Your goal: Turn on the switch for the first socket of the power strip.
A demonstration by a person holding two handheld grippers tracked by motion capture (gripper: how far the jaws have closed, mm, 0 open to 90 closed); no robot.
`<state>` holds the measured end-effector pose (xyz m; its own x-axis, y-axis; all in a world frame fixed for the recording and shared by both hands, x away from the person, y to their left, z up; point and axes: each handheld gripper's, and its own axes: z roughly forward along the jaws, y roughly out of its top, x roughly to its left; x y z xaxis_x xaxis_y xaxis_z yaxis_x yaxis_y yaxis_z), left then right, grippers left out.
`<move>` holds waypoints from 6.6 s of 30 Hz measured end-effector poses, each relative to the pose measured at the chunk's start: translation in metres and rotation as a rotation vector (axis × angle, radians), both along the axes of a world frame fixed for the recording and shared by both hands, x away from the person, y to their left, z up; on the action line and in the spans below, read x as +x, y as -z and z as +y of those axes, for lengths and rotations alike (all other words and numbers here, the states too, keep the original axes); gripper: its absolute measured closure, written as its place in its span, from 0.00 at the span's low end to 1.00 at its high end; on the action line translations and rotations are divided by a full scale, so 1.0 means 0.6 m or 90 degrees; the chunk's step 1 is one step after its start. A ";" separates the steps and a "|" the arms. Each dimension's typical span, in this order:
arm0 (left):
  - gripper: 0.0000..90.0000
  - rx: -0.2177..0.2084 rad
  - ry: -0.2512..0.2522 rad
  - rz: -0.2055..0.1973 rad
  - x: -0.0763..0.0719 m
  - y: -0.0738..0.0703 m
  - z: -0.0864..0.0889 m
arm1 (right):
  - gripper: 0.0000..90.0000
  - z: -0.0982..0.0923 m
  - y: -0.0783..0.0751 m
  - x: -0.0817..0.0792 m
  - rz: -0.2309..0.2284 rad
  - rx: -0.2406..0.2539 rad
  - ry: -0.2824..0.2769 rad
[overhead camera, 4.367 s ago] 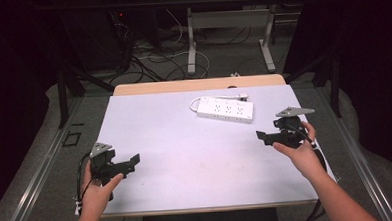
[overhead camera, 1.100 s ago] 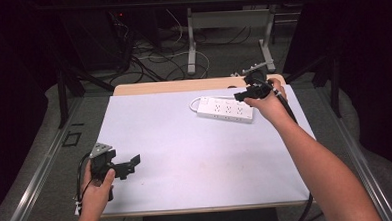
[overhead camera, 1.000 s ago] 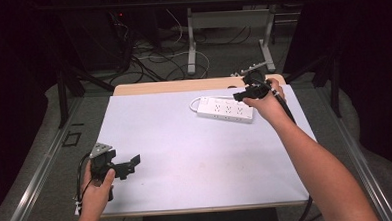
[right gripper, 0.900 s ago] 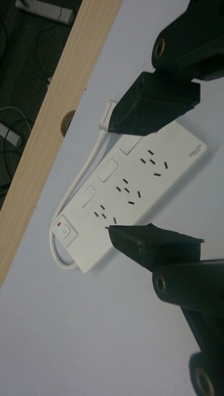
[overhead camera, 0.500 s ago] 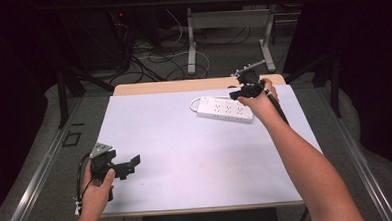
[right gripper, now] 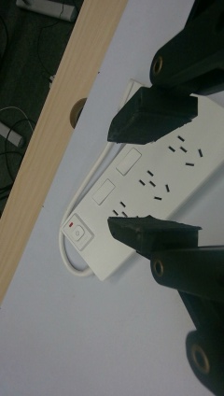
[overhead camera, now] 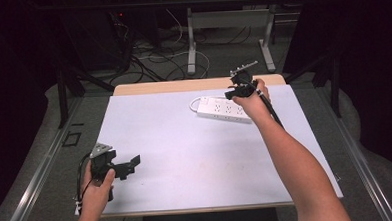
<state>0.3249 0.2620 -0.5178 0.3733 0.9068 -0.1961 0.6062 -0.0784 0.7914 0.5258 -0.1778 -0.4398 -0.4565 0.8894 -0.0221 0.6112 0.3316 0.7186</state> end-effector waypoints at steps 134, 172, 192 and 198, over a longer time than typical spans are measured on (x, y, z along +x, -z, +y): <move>0.00 0.000 -0.013 0.021 -0.001 0.016 0.012 | 1.00 0.060 0.155 0.124 0.037 0.040 -0.042; 0.00 0.000 -0.008 0.025 -0.002 0.015 0.008 | 0.87 0.063 0.139 0.114 0.034 0.024 -0.029; 0.00 0.001 -0.007 0.021 -0.001 0.017 0.004 | 0.75 0.064 0.121 0.103 0.033 0.005 -0.053; 0.00 0.003 -0.006 0.021 0.000 0.017 0.002 | 0.72 0.064 0.115 0.097 0.046 0.006 -0.059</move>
